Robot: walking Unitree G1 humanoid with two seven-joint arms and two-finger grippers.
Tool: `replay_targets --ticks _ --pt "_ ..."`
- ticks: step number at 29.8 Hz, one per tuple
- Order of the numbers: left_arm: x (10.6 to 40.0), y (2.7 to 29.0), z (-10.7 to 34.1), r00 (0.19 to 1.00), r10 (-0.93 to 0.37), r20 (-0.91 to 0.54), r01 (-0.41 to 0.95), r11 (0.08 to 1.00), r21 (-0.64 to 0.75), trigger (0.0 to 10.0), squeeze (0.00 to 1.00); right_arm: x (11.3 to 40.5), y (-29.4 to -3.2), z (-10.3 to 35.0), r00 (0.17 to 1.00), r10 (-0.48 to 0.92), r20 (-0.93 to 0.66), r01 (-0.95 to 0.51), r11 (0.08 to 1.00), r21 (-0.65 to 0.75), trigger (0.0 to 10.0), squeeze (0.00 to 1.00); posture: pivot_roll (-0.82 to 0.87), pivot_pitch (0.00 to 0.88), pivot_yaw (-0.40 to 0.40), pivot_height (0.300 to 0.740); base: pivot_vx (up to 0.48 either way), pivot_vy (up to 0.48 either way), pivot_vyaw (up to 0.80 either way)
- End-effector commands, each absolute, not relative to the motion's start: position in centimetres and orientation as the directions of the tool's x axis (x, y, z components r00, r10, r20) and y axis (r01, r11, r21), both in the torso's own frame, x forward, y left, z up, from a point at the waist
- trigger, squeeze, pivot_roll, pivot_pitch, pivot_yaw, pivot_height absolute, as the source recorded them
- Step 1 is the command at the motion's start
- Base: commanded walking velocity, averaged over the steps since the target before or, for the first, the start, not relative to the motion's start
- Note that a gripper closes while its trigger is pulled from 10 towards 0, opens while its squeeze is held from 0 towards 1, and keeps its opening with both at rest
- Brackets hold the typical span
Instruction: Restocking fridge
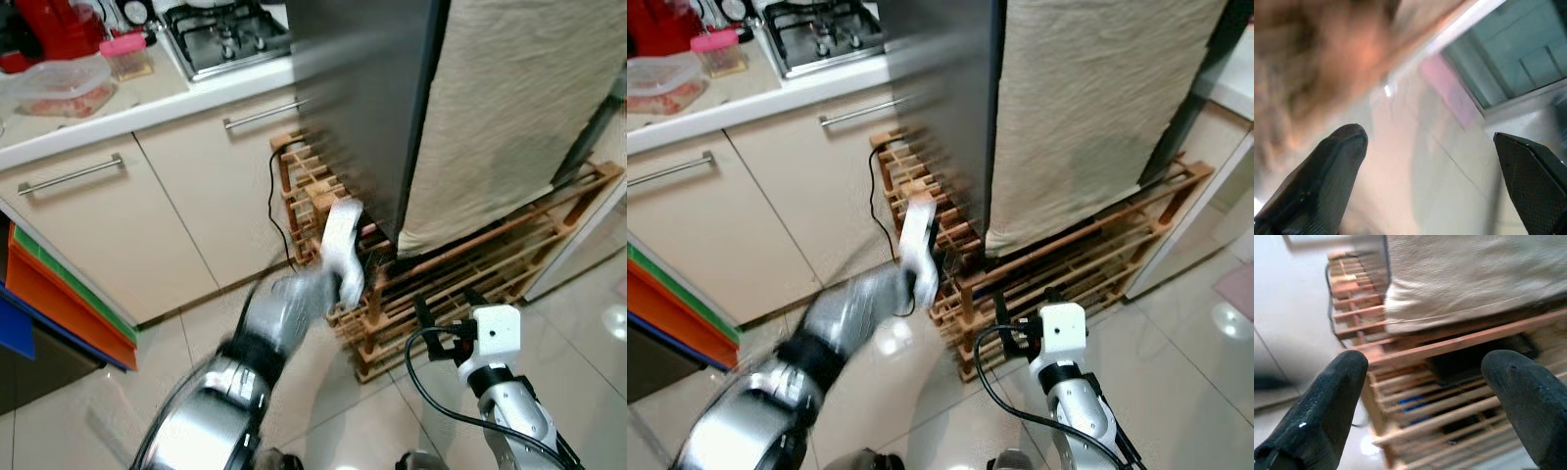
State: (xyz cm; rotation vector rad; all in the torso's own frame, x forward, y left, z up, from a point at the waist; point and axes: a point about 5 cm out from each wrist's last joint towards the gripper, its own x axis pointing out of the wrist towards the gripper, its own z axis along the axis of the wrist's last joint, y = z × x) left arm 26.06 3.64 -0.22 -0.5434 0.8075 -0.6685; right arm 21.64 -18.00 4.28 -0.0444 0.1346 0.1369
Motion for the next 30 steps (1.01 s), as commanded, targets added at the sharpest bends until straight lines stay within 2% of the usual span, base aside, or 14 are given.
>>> replay_targets --ticks 1,30 --pt "27.28 -13.78 28.43 0.195 -0.908 0.37 0.96 0.098 -0.264 10.0 0.0 21.66 -17.9 4.91 0.984 0.139 -0.112 -0.144 0.989 -0.042 10.0 0.0 -0.22 0.075 0.131 0.74 0.0 0.0 0.0" --pt "27.28 -13.78 28.43 0.195 -0.908 0.37 0.96 0.098 -0.264 10.0 0.0 21.66 -17.9 4.91 0.984 0.139 -0.112 -0.144 0.989 -0.042 10.0 0.0 -0.22 0.075 0.131 0.74 0.0 0.0 0.0"
